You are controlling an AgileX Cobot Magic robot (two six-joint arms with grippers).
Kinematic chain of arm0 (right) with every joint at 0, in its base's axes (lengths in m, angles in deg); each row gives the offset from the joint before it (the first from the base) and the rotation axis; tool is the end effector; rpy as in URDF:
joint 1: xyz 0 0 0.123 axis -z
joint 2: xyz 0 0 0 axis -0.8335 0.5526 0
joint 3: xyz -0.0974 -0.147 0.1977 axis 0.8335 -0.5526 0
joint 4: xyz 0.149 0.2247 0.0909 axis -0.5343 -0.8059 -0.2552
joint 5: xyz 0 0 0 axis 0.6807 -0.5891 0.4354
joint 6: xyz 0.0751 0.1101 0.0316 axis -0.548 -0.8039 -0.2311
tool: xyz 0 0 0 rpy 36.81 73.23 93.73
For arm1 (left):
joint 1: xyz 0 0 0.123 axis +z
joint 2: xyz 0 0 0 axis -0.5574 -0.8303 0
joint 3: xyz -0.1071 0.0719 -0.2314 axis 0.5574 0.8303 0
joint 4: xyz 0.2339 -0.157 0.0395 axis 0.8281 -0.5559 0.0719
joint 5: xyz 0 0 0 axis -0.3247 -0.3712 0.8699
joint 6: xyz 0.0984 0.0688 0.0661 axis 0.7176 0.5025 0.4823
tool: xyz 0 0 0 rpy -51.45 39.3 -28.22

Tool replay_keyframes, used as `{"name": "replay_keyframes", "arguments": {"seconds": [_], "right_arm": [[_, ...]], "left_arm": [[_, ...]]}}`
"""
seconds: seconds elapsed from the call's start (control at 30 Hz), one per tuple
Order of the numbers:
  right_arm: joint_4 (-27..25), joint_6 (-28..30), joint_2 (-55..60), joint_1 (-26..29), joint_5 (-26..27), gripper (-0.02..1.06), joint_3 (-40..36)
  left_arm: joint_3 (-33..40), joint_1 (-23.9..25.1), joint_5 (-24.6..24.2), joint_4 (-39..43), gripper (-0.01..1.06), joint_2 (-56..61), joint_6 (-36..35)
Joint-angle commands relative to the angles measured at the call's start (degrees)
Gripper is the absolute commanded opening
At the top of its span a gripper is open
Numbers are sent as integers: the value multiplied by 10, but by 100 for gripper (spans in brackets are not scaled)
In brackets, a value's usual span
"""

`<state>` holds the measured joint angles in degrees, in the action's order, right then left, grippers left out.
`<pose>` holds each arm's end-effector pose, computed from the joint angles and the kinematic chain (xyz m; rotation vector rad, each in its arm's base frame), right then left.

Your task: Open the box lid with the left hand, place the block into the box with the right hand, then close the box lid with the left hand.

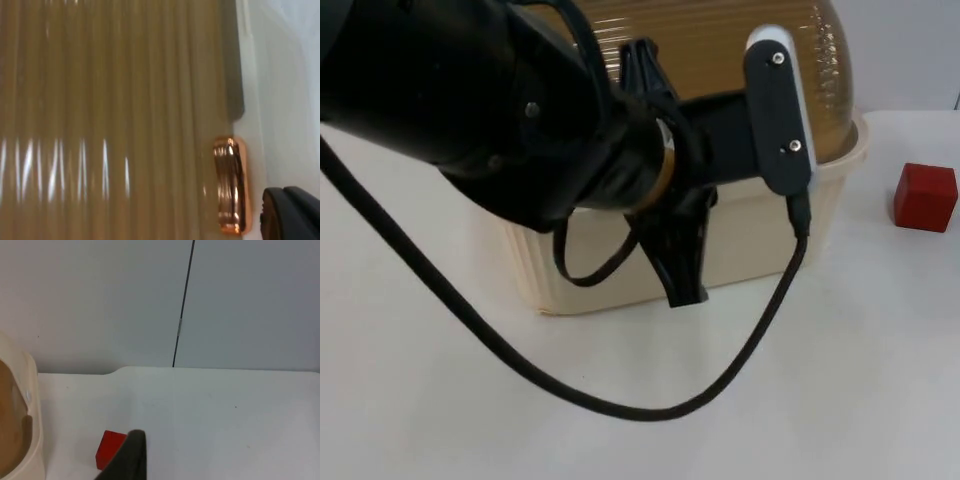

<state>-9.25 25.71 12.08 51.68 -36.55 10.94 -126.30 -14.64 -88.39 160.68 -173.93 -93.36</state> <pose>0.2652 -0.0035 0.3857 -0.0091 1.9716 -0.1625 0.3124 -0.2873 0.1015 1.5428 1.6395 0.3502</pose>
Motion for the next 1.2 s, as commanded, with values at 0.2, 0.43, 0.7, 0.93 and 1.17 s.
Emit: {"name": "replay_keyframes", "arguments": {"seconds": [0.2,0.43,0.7,0.93,1.17], "right_arm": [[3,0,-3,2,3,105,5],[3,0,-3,2,2,105,5],[3,-4,-3,2,2,105,5],[3,-4,-3,2,2,105,5],[3,-4,-3,2,2,105,5]], "left_arm": [[-30,-1,6,0,0,-22,-1],[-30,-1,13,0,0,-22,-1],[-30,0,14,0,0,-22,9],[-30,0,14,0,0,-22,37],[-30,0,18,0,0,-22,70]]}}
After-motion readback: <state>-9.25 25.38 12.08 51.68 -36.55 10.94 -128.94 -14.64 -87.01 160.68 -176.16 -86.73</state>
